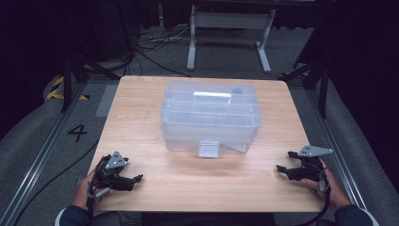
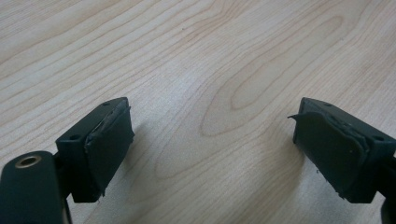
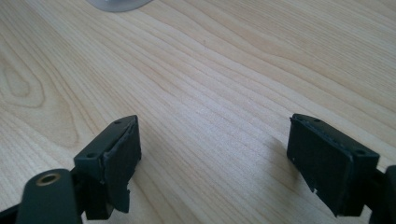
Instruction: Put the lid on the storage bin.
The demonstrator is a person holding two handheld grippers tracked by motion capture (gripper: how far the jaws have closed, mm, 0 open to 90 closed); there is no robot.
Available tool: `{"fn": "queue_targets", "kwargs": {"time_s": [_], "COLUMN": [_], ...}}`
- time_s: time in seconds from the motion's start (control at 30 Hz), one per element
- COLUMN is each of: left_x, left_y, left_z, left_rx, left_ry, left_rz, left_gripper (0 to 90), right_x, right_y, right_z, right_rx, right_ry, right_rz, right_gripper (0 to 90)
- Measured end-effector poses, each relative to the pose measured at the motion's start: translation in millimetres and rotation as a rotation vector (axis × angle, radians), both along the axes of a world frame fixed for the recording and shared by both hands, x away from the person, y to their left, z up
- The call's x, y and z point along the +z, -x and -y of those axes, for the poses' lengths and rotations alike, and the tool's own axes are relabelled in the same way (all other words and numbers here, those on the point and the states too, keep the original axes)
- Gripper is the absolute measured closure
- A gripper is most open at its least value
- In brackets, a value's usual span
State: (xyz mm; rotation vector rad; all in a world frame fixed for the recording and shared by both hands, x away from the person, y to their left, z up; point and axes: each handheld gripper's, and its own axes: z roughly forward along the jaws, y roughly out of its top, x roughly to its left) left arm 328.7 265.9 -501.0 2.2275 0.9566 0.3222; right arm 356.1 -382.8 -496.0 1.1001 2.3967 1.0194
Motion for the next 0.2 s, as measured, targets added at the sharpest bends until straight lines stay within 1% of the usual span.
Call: {"fn": "queue_targets", "kwargs": {"time_s": [0.13,0.2], "left_x": [-0.4,-0.2], "left_y": [-0.1,-0.4], "left_z": [1.6,2.4], "left_rx": [0.009,0.012], "left_ry": [0.005,-0.001], "left_rz": [-0.003,-0.002], "left_gripper": [10.5,9.9], "right_x": [0.0,0.0], "right_y": [0.0,0.0], "right_z": [0.0,0.0], "right_rx": [0.000,-0.001], "right_ry": [0.000,0.000], "right_rz": [0.000,0.000], "right_gripper": [17.7,17.7]}}
